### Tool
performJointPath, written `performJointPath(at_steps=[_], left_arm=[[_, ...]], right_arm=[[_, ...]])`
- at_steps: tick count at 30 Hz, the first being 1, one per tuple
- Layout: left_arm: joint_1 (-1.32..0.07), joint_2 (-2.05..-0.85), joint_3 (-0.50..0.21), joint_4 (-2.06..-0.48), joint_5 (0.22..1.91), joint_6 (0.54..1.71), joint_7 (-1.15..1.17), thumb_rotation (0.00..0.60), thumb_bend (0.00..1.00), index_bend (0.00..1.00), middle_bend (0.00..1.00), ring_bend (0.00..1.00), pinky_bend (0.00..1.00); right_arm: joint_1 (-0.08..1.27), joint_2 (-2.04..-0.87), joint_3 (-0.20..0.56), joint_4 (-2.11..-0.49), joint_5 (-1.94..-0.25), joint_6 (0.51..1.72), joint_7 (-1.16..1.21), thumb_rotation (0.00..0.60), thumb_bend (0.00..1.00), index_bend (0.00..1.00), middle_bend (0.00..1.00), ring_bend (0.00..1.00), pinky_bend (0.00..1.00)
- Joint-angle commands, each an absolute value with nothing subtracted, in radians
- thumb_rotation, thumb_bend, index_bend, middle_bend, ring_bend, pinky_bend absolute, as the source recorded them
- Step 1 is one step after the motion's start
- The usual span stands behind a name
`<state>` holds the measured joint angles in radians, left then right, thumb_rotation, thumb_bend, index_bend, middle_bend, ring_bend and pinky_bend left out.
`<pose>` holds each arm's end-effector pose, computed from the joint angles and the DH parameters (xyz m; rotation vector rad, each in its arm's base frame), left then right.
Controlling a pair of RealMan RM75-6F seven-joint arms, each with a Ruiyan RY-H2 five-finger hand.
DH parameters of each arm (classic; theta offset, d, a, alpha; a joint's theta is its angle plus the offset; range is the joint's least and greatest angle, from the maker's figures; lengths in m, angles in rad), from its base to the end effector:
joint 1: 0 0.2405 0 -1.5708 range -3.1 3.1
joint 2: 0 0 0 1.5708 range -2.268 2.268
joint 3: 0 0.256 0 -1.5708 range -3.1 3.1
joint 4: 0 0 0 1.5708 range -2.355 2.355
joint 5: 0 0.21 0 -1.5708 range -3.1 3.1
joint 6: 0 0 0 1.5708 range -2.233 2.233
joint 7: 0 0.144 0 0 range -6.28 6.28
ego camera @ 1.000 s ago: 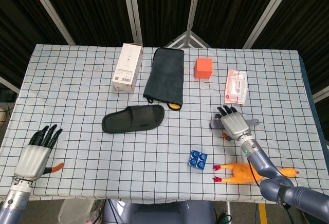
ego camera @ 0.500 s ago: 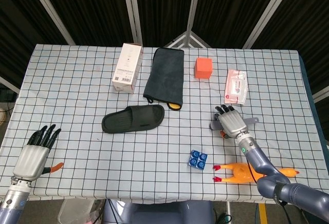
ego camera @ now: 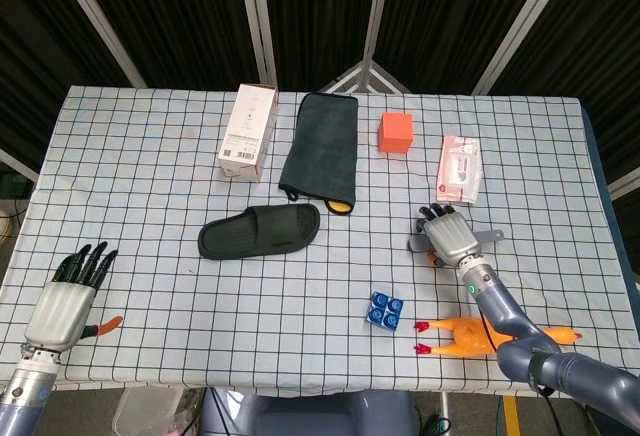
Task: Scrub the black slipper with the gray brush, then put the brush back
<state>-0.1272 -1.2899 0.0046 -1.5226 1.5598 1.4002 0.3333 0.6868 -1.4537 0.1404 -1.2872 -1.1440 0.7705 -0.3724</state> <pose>-0.3029 0.1807 0.0895 -1.6293 -0.7315 -0.7032 -0.2363 -0.3630 0.0136 1.9177 -0.8303 0.5594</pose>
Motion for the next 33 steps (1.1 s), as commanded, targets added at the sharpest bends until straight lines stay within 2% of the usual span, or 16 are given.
performJointPath(at_steps=[1, 8, 16, 19, 24, 33], left_arm=[[-0.128, -1.291, 0.005, -1.523, 1.559, 1.399, 0.335, 0.465, 0.07, 0.00, 0.00, 0.00, 0.13], [-0.129, -1.291, 0.008, -1.523, 1.557, 1.401, 0.336, 0.464, 0.07, 0.00, 0.00, 0.00, 0.13], [-0.131, -1.292, 0.010, -1.523, 1.555, 1.399, 0.336, 0.465, 0.07, 0.00, 0.00, 0.00, 0.13], [-0.132, -1.292, 0.009, -1.522, 1.552, 1.397, 0.336, 0.462, 0.07, 0.00, 0.00, 0.00, 0.13], [-0.134, -1.293, 0.010, -1.521, 1.549, 1.396, 0.337, 0.465, 0.07, 0.00, 0.00, 0.00, 0.13], [-0.133, -1.292, 0.013, -1.521, 1.550, 1.399, 0.337, 0.464, 0.07, 0.00, 0.00, 0.00, 0.13]], right_arm=[[0.689, -1.454, 0.139, -1.286, -1.146, 0.773, -0.372, 0.600, 0.37, 0.46, 0.19, 0.14, 0.21], [0.691, -1.453, 0.135, -1.283, -1.147, 0.784, -0.365, 0.600, 0.37, 0.51, 0.22, 0.16, 0.23], [0.693, -1.456, 0.126, -1.273, -1.141, 0.781, -0.360, 0.600, 0.40, 0.52, 0.24, 0.18, 0.23], [0.694, -1.460, 0.124, -1.268, -1.146, 0.782, -0.352, 0.600, 0.43, 0.56, 0.28, 0.21, 0.29], [0.692, -1.477, 0.118, -1.249, -1.186, 0.806, -0.319, 0.600, 0.46, 0.63, 0.43, 0.35, 0.44], [0.688, -1.495, 0.106, -1.215, -1.252, 0.831, -0.243, 0.600, 0.47, 0.70, 0.50, 0.44, 0.53]])
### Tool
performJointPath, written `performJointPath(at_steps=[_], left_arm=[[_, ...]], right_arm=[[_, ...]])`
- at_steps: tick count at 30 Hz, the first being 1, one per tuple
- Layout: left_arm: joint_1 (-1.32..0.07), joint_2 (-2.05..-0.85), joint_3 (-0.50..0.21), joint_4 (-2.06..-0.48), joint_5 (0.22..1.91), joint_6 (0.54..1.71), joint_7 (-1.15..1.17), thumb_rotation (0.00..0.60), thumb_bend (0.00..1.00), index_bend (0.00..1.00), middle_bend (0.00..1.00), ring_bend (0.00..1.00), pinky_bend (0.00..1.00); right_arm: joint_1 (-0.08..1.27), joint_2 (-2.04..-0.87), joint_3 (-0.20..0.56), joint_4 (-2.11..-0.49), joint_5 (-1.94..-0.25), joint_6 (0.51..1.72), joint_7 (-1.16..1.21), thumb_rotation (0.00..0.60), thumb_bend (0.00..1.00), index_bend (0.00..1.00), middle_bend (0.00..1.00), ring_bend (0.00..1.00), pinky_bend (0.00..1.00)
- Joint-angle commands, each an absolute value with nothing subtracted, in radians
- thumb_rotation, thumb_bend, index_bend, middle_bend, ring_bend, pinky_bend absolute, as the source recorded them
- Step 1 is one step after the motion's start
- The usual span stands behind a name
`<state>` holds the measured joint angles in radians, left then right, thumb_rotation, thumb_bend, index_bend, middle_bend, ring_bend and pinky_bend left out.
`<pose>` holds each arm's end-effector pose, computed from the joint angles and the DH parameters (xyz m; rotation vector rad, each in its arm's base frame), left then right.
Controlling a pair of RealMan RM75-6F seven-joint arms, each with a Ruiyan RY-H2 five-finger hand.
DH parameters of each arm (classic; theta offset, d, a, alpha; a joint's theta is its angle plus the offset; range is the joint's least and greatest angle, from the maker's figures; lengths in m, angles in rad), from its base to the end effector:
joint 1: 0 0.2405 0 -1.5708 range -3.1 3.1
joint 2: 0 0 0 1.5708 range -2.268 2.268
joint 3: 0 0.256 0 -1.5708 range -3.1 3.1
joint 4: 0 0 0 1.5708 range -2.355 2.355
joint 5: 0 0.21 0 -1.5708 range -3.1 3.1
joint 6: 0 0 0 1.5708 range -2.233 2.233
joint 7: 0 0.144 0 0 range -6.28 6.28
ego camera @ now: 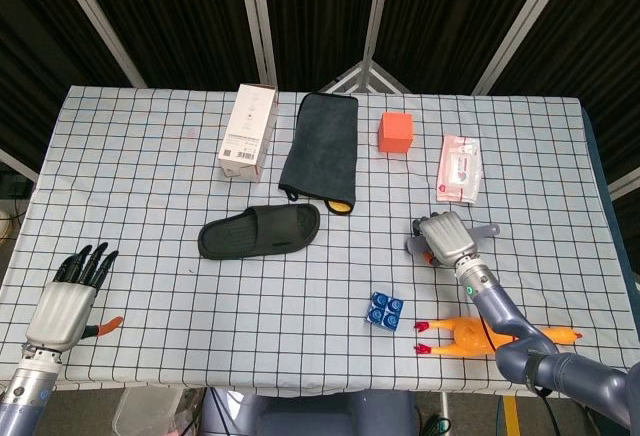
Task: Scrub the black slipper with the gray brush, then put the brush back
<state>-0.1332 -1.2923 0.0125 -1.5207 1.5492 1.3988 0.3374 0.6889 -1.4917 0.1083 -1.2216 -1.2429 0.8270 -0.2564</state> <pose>-0.3039 0.1809 0.0881 -1.6323 -0.7353 -0.6938 -0.2363 -0.3626 0.0076 1.9231 -0.8074 0.6342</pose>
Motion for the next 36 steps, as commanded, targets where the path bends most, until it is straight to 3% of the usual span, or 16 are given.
performJointPath(at_steps=[1, 8, 16, 19, 21, 24, 36], left_arm=[[-0.133, -1.292, 0.014, -1.521, 1.550, 1.400, 0.337, 0.465, 0.07, 0.00, 0.00, 0.00, 0.13], [-0.134, -1.293, 0.016, -1.520, 1.549, 1.398, 0.339, 0.466, 0.07, 0.00, 0.00, 0.00, 0.13], [-0.138, -1.296, 0.020, -1.518, 1.551, 1.392, 0.342, 0.465, 0.07, 0.00, 0.00, 0.00, 0.13], [-0.143, -1.298, 0.024, -1.515, 1.559, 1.387, 0.340, 0.462, 0.18, 0.00, 0.00, 0.00, 0.13], [-0.150, -1.302, 0.031, -1.510, 1.580, 1.384, 0.329, 0.457, 0.35, 0.00, 0.02, 0.00, 0.13], [-0.170, -1.308, 0.043, -1.501, 1.624, 1.376, 0.290, 0.451, 0.50, 0.00, 0.05, 0.02, 0.13], [-0.323, -1.316, 0.007, -1.558, 1.646, 1.188, 0.291, 0.452, 0.54, 0.00, 0.01, 0.02, 0.13]], right_arm=[[0.687, -1.496, 0.105, -1.212, -1.258, 0.834, -0.236, 0.600, 0.47, 0.71, 0.50, 0.45, 0.54], [0.685, -1.505, 0.098, -1.191, -1.279, 0.845, -0.212, 0.600, 0.48, 0.75, 0.54, 0.50, 0.57], [0.686, -1.508, 0.093, -1.186, -1.308, 0.863, -0.204, 0.600, 0.61, 0.79, 0.58, 0.53, 0.60], [0.686, -1.501, 0.090, -1.201, -1.327, 0.877, -0.200, 0.600, 0.64, 0.79, 0.58, 0.53, 0.60], [0.689, -1.492, 0.089, -1.218, -1.340, 0.884, -0.204, 0.600, 0.64, 0.79, 0.58, 0.53, 0.60], [0.697, -1.471, 0.089, -1.261, -1.360, 0.891, -0.221, 0.600, 0.64, 0.79, 0.58, 0.53, 0.60], [0.780, -1.419, 0.157, -1.526, -1.278, 0.813, -0.335, 0.600, 0.64, 0.79, 0.58, 0.53, 0.62]])
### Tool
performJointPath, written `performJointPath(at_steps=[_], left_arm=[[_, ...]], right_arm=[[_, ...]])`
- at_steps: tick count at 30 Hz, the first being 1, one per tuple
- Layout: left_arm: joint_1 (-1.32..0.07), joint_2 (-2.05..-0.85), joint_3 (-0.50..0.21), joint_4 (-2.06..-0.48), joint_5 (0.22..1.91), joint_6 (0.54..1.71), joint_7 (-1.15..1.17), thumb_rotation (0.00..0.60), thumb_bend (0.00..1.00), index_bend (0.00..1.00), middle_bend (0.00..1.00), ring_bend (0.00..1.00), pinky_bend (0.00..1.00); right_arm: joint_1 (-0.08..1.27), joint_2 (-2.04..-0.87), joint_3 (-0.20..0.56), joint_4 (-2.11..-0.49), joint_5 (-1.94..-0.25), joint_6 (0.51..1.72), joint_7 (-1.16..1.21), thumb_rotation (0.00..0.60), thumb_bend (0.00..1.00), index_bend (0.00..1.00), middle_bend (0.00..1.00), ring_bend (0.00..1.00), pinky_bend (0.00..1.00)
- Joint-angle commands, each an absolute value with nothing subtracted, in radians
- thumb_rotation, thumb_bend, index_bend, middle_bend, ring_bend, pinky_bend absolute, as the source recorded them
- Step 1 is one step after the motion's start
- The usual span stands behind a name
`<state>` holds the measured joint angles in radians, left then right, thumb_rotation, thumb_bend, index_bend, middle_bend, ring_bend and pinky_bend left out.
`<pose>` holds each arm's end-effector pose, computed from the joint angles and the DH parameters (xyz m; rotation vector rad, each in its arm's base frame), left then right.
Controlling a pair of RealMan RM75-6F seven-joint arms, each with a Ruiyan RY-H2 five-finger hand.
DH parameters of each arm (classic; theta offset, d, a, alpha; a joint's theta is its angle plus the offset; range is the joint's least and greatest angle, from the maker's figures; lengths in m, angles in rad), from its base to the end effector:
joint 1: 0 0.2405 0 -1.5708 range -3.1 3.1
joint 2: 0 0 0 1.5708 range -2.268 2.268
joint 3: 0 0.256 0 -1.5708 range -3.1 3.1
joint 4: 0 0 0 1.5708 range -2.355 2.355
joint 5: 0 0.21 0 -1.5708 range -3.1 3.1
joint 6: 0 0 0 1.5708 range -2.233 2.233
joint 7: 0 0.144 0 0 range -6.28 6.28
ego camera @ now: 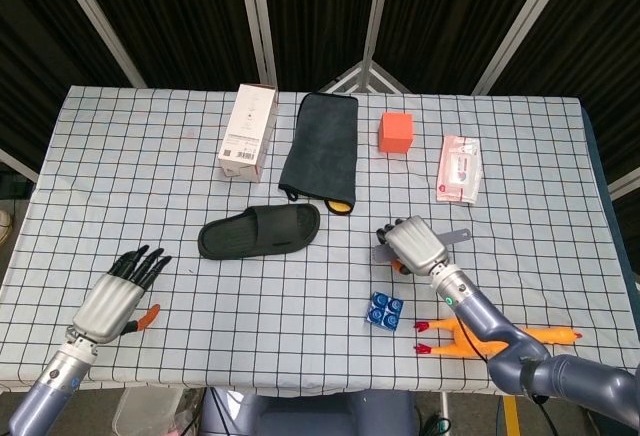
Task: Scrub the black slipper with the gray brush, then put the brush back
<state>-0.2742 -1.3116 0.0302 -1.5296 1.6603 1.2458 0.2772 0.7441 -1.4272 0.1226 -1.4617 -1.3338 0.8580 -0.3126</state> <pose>-0.2662 0.2080 0.0541 -1.8938 -0.7167 -0.8023 -0.1630 -0.3427 0.0041 2.0857 -0.6970 0.8105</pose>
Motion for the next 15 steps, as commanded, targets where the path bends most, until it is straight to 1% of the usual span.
performJointPath(at_steps=[1, 4, 8, 11, 15], left_arm=[[-0.334, -1.320, -0.001, -1.560, 1.634, 1.170, 0.295, 0.453, 0.54, 0.00, 0.01, 0.02, 0.12], [-0.371, -1.336, -0.022, -1.561, 1.583, 1.098, 0.295, 0.458, 0.54, 0.00, 0.02, 0.02, 0.11], [-0.424, -1.360, -0.050, -1.545, 1.519, 1.005, 0.296, 0.458, 0.54, 0.00, 0.03, 0.02, 0.07], [-0.453, -1.380, -0.058, -1.530, 1.512, 0.974, 0.318, 0.457, 0.54, 0.00, 0.04, 0.02, 0.05], [-0.477, -1.403, -0.063, -1.503, 1.480, 0.935, 0.330, 0.457, 0.53, 0.00, 0.04, 0.02, 0.05]], right_arm=[[0.792, -1.421, 0.166, -1.538, -1.260, 0.799, -0.345, 0.600, 0.64, 0.79, 0.58, 0.53, 0.62], [0.829, -1.438, 0.187, -1.555, -1.211, 0.767, -0.388, 0.600, 0.64, 0.79, 0.58, 0.53, 0.62], [0.879, -1.474, 0.226, -1.573, -1.115, 0.722, -0.398, 0.600, 0.64, 0.79, 0.58, 0.53, 0.62], [0.921, -1.515, 0.253, -1.573, -1.070, 0.709, -0.409, 0.600, 0.64, 0.79, 0.58, 0.53, 0.62], [0.978, -1.586, 0.269, -1.542, -1.018, 0.707, -0.448, 0.600, 0.64, 0.79, 0.58, 0.53, 0.62]])
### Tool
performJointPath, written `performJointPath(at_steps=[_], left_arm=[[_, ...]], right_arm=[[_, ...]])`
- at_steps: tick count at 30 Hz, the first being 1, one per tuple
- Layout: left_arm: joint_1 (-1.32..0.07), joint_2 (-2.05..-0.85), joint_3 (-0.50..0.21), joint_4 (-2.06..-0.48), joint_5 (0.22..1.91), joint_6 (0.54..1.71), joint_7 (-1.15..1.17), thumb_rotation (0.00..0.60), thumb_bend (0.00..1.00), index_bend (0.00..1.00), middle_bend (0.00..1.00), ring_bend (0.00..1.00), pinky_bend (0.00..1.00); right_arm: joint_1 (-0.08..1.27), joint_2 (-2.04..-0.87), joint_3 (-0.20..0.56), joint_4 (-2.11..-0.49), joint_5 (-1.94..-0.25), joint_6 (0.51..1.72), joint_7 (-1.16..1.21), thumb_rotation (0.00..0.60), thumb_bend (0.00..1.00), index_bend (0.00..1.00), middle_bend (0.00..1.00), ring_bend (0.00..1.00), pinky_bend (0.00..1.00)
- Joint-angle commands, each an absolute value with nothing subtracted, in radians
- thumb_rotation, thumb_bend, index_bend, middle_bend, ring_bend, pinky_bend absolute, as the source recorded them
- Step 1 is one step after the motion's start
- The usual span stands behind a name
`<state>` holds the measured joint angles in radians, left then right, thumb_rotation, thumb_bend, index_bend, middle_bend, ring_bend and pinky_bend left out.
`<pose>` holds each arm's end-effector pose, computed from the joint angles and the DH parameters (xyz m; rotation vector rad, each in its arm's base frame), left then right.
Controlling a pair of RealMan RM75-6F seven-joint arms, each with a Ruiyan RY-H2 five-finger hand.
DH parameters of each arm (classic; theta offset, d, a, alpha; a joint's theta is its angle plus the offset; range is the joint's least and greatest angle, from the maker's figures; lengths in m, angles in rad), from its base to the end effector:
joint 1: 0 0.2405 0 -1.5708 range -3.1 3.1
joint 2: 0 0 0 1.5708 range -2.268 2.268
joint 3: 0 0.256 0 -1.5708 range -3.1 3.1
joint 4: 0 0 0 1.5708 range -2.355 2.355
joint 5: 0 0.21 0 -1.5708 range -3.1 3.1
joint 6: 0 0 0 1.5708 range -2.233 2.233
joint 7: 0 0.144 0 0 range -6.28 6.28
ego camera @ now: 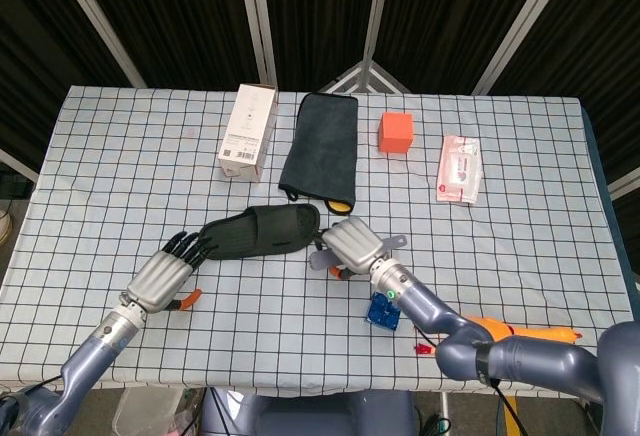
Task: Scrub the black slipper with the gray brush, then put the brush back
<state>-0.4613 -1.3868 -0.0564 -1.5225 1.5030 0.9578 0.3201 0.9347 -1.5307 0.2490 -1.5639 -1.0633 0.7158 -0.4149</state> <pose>-0.2320 0.2647 0.0112 -2.0403 -0.7823 -0.7326 -0.0599 -0.3479 -0.0352 2.1933 -0.8708 0.9413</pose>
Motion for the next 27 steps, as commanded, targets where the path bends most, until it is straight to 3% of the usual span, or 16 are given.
performJointPath(at_steps=[1, 8, 27], left_arm=[[-0.483, -1.410, -0.066, -1.495, 1.468, 0.924, 0.332, 0.457, 0.53, 0.00, 0.04, 0.02, 0.05], [-0.521, -1.439, -0.080, -1.454, 1.416, 0.874, 0.336, 0.456, 0.52, 0.00, 0.04, 0.02, 0.05], [-0.591, -1.459, -0.088, -1.436, 1.286, 0.760, 0.339, 0.457, 0.52, 0.00, 0.05, 0.02, 0.05]], right_arm=[[0.993, -1.605, 0.273, -1.529, -1.003, 0.707, -0.458, 0.600, 0.64, 0.79, 0.58, 0.53, 0.62], [1.077, -1.685, 0.309, -1.485, -0.925, 0.739, -0.525, 0.600, 0.64, 0.79, 0.58, 0.53, 0.62], [1.189, -1.756, 0.361, -1.417, -0.807, 0.774, -0.550, 0.600, 0.64, 0.79, 0.59, 0.54, 0.64]])
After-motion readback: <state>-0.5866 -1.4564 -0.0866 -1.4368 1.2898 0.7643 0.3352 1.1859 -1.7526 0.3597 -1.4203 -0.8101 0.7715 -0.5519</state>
